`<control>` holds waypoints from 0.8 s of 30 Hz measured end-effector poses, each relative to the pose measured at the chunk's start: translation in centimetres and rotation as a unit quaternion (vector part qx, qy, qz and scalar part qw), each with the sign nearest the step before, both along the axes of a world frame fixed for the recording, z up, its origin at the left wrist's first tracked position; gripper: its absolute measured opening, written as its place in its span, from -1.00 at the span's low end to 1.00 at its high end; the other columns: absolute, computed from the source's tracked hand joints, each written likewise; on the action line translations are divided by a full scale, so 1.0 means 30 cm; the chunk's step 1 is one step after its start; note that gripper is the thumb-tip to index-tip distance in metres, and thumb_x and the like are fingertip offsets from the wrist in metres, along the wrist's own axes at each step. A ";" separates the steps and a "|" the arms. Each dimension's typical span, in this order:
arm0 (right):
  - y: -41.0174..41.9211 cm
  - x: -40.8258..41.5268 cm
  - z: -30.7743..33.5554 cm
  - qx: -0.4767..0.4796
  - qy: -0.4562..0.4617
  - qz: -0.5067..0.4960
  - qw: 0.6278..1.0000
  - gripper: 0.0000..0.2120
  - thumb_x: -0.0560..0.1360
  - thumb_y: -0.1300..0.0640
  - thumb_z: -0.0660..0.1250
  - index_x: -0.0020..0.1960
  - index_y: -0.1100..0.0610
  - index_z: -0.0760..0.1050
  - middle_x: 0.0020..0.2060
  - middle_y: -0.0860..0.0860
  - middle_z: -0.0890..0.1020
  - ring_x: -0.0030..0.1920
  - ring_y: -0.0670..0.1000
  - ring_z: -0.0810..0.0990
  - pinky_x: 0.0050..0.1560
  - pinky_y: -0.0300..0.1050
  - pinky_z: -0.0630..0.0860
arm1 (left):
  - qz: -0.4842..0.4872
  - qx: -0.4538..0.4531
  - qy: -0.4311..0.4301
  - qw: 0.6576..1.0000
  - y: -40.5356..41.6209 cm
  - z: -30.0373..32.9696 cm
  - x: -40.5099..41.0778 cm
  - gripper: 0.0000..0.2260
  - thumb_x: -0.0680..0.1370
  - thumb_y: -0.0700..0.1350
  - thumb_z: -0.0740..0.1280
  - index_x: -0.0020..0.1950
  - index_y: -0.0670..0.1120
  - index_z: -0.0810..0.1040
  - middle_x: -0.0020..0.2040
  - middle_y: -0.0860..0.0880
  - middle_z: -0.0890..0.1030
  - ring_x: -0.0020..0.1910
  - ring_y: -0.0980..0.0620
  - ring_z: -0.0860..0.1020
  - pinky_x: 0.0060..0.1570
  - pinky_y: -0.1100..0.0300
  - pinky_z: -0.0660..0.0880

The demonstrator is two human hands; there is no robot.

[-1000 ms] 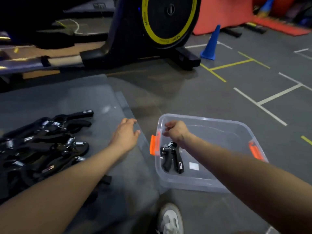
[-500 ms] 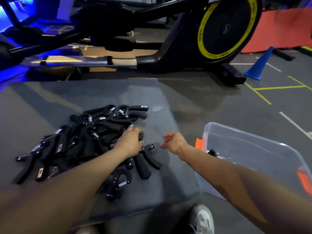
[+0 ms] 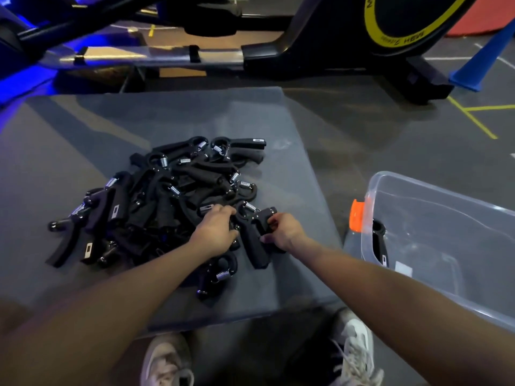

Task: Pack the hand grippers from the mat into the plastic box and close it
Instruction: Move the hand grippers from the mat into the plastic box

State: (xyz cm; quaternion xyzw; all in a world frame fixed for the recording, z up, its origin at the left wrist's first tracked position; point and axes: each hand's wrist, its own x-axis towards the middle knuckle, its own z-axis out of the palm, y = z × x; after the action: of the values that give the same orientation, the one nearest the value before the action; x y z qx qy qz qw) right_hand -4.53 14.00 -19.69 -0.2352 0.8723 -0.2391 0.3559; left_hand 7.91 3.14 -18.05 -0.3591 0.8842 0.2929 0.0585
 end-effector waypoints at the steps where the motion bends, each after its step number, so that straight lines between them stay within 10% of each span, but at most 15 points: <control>1: 0.003 -0.004 -0.004 0.000 -0.001 -0.006 1.000 -0.57 0.36 0.21 0.50 0.19 0.22 0.50 0.02 0.12 0.62 0.05 0.07 0.59 0.11 -0.18 0.46 | 0.001 0.001 0.000 1.000 0.001 -0.003 -0.002 -0.55 0.50 -0.11 0.34 0.37 -0.07 0.34 0.33 -0.07 0.35 0.34 -0.05 0.38 0.37 0.03 0.33; 12: 0.027 -0.024 0.001 -0.035 0.052 0.008 0.998 -0.77 0.30 0.26 0.43 -0.38 0.06 0.41 -0.29 0.01 0.53 -0.21 -0.03 0.49 -0.14 -0.17 0.46 | 0.026 0.028 0.034 0.999 -0.004 -0.007 -0.013 -0.57 0.51 -0.11 0.35 0.36 -0.12 0.37 0.31 -0.12 0.38 0.30 -0.07 0.43 0.35 0.04 0.36; 17: 0.030 -0.051 0.112 -0.205 -0.066 -0.045 0.975 -0.86 0.43 0.37 0.37 -0.05 0.22 0.61 -0.30 0.04 0.55 -0.31 -0.07 0.47 -0.20 -0.23 0.46 | 0.144 0.228 0.183 0.945 0.006 0.083 -0.093 -0.64 0.55 -0.07 0.31 0.30 -0.18 0.43 0.19 -0.12 0.56 0.07 0.04 0.51 0.16 0.21 0.40; 24: 0.070 -0.107 0.242 -0.299 -0.202 -0.036 0.932 -0.62 0.48 0.54 0.09 -0.14 0.17 0.56 -0.43 0.05 0.57 -0.38 0.05 0.46 -0.28 -0.15 0.41 | 0.080 0.384 0.307 0.867 0.002 0.209 -0.194 -0.36 0.41 -0.01 0.46 0.43 -0.06 0.30 0.42 0.01 0.37 0.43 0.06 0.31 0.48 0.06 0.18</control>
State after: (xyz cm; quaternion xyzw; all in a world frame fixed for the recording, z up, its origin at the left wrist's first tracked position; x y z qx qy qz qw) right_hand -7.73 16.11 -12.45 -0.2455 0.6780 -0.5438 0.4294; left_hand 2.09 3.21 -11.79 -0.2701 0.6438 0.7080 -0.1062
